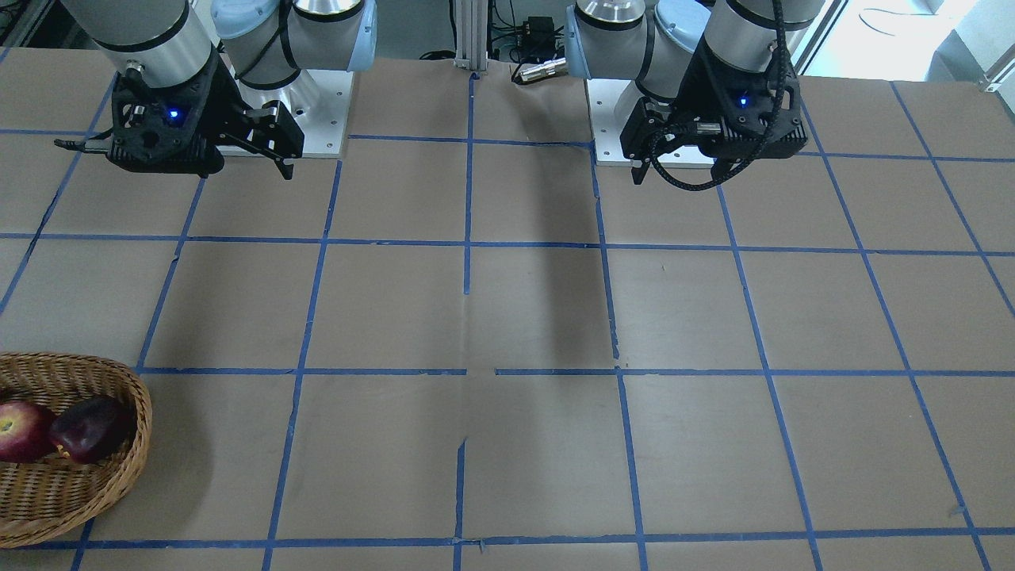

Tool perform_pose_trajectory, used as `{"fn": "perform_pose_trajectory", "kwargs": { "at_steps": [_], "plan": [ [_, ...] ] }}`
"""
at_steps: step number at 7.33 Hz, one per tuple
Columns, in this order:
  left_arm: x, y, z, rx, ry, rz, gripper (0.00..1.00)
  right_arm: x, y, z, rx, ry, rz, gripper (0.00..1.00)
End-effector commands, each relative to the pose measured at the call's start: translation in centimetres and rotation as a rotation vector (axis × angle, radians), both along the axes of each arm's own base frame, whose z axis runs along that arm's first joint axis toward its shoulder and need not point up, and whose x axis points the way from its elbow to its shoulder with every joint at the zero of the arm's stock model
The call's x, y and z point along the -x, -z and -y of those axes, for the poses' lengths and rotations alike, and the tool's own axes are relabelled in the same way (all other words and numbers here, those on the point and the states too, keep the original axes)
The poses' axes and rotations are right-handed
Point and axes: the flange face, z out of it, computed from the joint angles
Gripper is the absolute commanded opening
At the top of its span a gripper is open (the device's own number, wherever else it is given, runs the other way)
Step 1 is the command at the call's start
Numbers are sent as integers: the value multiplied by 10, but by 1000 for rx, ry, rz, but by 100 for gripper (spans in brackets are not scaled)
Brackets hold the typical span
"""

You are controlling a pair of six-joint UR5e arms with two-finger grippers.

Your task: Put all apples into basket

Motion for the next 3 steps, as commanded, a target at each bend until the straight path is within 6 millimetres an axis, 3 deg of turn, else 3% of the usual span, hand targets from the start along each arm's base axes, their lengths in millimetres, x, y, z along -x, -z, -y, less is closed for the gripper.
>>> {"fn": "perform_pose_trajectory", "kwargs": {
  "at_steps": [1,3],
  "plan": [
    [0,1,1,-3,0,-1,100,1,1,-1,-7,0,-10,100],
    [1,2,3,-3,0,-7,100,2,-1,1,-1,-2,-13,100]
  ]
}}
